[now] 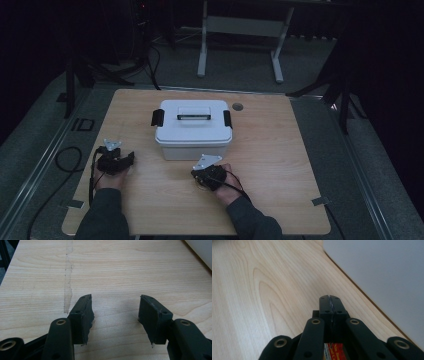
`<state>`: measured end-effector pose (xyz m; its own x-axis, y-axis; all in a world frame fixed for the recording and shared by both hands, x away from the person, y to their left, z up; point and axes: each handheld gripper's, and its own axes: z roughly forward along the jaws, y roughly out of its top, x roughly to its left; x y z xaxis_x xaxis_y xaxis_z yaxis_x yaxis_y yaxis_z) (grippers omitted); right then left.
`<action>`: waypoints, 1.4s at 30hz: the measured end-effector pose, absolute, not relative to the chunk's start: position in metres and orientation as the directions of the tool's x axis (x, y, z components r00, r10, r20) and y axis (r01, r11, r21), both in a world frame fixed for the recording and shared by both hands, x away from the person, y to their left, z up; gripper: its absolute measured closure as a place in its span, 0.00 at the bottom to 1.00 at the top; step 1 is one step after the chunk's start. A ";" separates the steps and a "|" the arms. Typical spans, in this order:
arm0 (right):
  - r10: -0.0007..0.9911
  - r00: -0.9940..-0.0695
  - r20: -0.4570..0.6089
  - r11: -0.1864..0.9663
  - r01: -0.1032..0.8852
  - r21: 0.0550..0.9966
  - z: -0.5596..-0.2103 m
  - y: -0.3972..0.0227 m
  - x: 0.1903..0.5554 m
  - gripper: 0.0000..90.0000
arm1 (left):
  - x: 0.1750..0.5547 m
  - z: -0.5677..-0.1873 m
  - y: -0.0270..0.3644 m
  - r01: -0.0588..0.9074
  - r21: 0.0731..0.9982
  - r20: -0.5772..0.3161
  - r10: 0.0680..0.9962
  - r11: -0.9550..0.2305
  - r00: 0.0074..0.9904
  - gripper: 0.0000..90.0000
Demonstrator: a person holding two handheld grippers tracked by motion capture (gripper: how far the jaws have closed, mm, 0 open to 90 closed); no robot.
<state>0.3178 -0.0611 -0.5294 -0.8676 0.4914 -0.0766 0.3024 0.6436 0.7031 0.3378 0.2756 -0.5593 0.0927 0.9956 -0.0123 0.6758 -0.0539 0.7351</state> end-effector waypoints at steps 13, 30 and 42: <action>0.491 -0.869 -0.068 0.635 0.304 0.710 -0.525 -0.065 0.320 0.96 | 0.339 -0.560 0.274 0.680 0.731 -0.009 0.995 -0.059 0.096 0.50; 0.466 -0.880 -0.090 0.681 0.292 0.672 -0.531 -0.076 0.310 0.98 | 0.339 -0.560 0.274 0.683 0.728 -0.010 0.995 -0.058 0.096 0.50; 0.488 -0.868 -0.093 0.680 0.311 0.663 -0.529 -0.102 0.304 0.98 | 0.339 -0.560 0.274 0.683 0.728 -0.012 0.995 -0.057 0.096 0.50</action>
<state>0.3042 -0.1024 -0.5295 -0.8679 0.4879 -0.0934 0.3111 0.6805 0.6634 0.3389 0.2742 -0.5603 0.0961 0.9953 -0.0118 0.6834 -0.0574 0.7278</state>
